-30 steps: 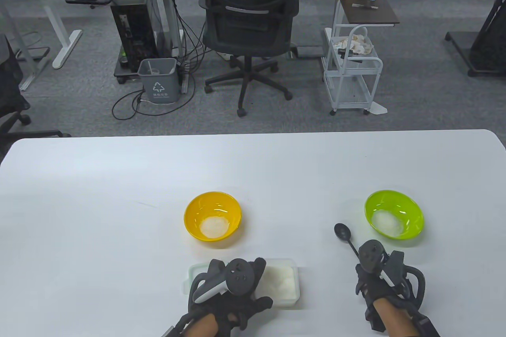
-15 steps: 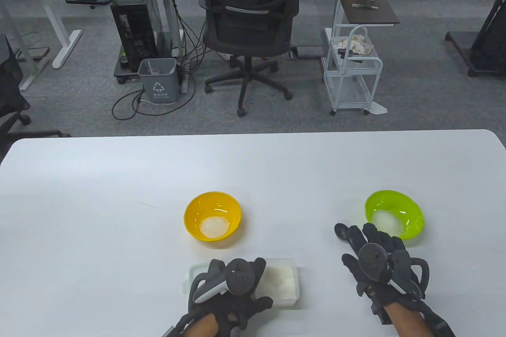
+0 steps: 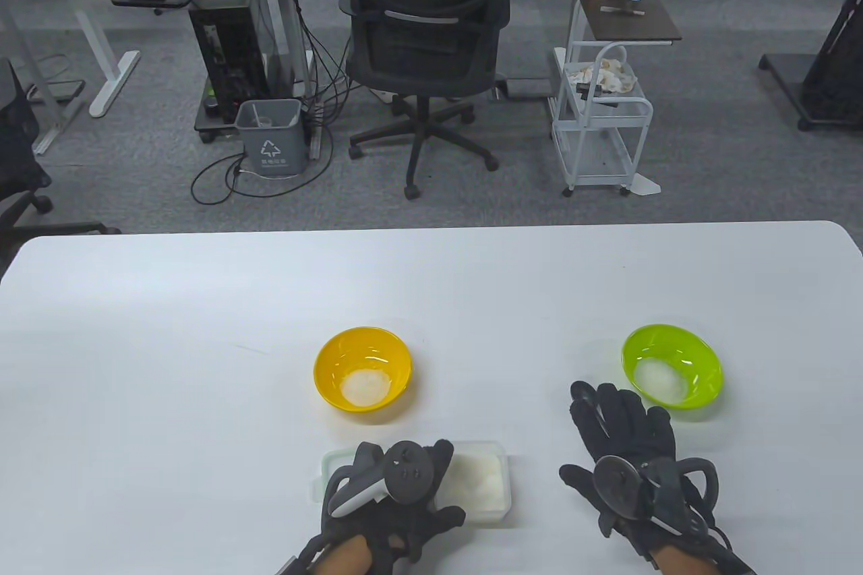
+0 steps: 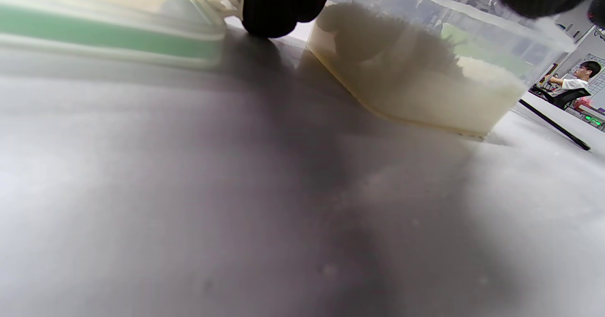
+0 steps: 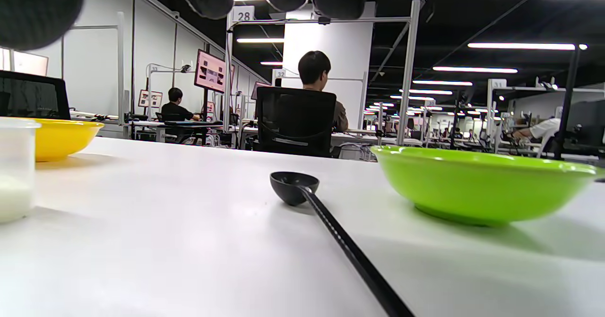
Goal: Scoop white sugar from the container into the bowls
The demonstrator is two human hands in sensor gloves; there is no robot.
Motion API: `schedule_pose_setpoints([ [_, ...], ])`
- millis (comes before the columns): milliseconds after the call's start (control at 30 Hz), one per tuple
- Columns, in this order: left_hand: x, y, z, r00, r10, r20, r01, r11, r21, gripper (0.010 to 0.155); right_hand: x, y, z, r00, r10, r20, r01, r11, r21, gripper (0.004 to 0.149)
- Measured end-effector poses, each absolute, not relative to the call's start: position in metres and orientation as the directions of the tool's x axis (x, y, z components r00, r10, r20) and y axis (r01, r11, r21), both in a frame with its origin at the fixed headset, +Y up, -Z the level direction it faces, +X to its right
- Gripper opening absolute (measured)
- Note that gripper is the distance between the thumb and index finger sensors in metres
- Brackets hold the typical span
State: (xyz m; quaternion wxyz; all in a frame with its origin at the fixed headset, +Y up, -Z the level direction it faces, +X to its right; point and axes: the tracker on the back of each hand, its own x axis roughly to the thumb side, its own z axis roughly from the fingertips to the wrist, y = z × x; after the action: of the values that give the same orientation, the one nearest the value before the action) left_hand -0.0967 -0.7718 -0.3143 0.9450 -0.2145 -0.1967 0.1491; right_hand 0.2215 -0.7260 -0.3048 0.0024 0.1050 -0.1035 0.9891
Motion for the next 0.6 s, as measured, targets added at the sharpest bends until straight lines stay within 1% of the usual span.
schedule_pose_setpoints([
  [300, -0.097, -0.7718, -0.3147, 0.88, 0.364, 0.306, -0.197, 0.864, -0.463, 0.094, 0.2266, -0.7317, -0.3066, -0.984, -0.023, 0.176, -0.01, -0.983, -0.184, 0.084],
  [600, -0.097, -0.7717, -0.3151, 0.879, 0.364, 0.306, -0.196, 0.864, -0.464, 0.094, 0.2253, -0.7309, -0.3054, -0.986, -0.02, 0.168, -0.014, -0.98, -0.198, 0.084],
])
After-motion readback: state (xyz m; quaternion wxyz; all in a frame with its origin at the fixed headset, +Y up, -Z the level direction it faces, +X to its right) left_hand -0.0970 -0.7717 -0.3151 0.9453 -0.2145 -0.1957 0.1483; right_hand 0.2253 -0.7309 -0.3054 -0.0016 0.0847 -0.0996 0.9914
